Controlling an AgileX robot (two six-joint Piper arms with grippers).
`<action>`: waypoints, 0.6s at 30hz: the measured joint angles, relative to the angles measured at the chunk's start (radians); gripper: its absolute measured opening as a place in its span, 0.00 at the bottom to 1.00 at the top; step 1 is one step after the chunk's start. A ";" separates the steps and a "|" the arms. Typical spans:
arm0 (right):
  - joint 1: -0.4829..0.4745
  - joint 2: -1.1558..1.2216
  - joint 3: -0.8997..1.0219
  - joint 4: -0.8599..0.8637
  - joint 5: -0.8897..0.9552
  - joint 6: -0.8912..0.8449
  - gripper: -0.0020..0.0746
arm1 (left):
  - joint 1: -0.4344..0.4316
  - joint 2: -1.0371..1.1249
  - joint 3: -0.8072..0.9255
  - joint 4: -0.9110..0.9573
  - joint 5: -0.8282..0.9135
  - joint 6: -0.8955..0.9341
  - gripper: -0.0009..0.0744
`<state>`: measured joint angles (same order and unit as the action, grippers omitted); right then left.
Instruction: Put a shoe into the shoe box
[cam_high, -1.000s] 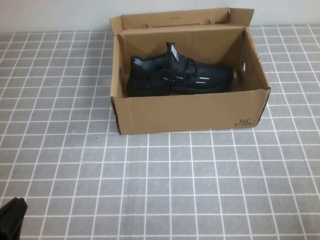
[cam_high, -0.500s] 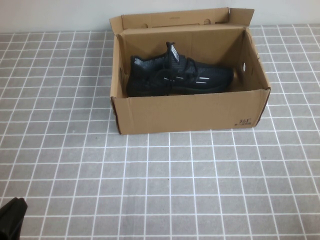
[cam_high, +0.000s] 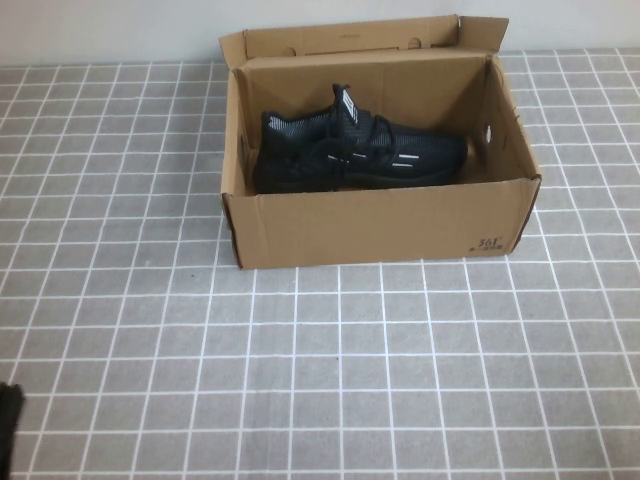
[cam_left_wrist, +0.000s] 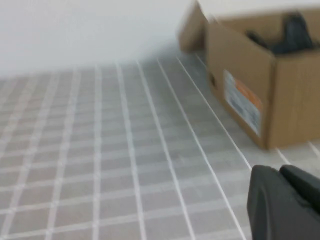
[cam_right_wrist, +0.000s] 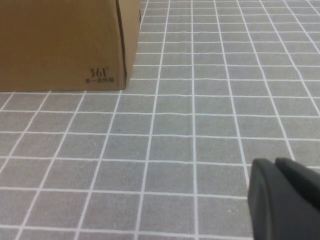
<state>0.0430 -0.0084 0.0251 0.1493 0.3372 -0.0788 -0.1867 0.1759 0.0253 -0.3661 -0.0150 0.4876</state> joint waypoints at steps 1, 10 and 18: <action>0.000 0.000 0.000 0.000 0.000 0.000 0.01 | 0.015 -0.020 0.000 0.022 -0.003 -0.034 0.01; 0.000 0.000 0.000 0.000 0.000 0.000 0.01 | 0.097 -0.185 0.000 0.245 0.088 -0.225 0.01; 0.000 0.000 0.000 0.000 0.004 0.000 0.01 | 0.097 -0.187 0.000 0.416 0.353 -0.453 0.01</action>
<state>0.0430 -0.0084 0.0251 0.1493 0.3408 -0.0788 -0.0897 -0.0114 0.0253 0.0504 0.3376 0.0344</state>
